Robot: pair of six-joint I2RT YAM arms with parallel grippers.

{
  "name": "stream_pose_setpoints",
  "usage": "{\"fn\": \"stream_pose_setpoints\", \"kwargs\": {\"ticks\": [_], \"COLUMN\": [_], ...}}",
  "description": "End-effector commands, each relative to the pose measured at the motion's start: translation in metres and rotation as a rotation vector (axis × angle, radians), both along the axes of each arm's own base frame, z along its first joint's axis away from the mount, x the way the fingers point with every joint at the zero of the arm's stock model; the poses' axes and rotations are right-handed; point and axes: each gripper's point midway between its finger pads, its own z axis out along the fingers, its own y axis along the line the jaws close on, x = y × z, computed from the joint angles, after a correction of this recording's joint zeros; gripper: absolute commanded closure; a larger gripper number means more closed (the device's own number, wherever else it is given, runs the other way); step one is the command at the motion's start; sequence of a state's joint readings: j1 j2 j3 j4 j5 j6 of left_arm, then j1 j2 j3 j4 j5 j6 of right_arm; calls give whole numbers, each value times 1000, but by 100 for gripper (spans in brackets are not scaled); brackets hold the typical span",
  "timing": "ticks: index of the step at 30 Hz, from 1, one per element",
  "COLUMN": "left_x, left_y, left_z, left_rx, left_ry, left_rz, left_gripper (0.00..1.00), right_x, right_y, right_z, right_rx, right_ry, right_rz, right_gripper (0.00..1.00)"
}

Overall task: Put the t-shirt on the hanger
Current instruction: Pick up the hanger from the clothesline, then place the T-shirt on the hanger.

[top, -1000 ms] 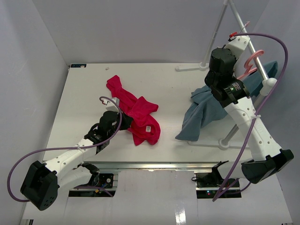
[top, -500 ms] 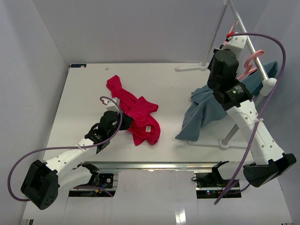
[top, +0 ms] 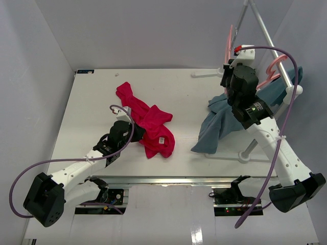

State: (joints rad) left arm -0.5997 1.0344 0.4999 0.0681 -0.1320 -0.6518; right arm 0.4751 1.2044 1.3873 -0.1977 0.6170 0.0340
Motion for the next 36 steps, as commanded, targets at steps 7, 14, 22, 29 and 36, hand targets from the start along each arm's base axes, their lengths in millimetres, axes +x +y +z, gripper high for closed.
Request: {"fn": "stream_pose_setpoints", "kwargs": {"ticks": [7, 14, 22, 29, 36], "left_x": [6, 26, 68, 93, 91], "left_y": [-2, -10, 0, 11, 17], "left_z": [9, 16, 34, 22, 21], "left_rx": [-27, -22, -23, 44, 47], "left_ry": [-3, 107, 155, 194, 193], "left_rz": [35, 91, 139, 170, 175], "left_gripper": [100, 100, 100, 100, 100], "right_x": [-35, -63, -128, -174, -200], "right_y": [81, 97, 88, 101, 123], "right_z": [-4, -35, -114, -137, -158], "right_rx": [97, 92, 138, 185, 262], "right_ry": [12, 41, 113, 118, 141], "right_rz": [501, 615, 689, 886, 1052], "right_gripper": [92, 92, 92, 92, 92]}}
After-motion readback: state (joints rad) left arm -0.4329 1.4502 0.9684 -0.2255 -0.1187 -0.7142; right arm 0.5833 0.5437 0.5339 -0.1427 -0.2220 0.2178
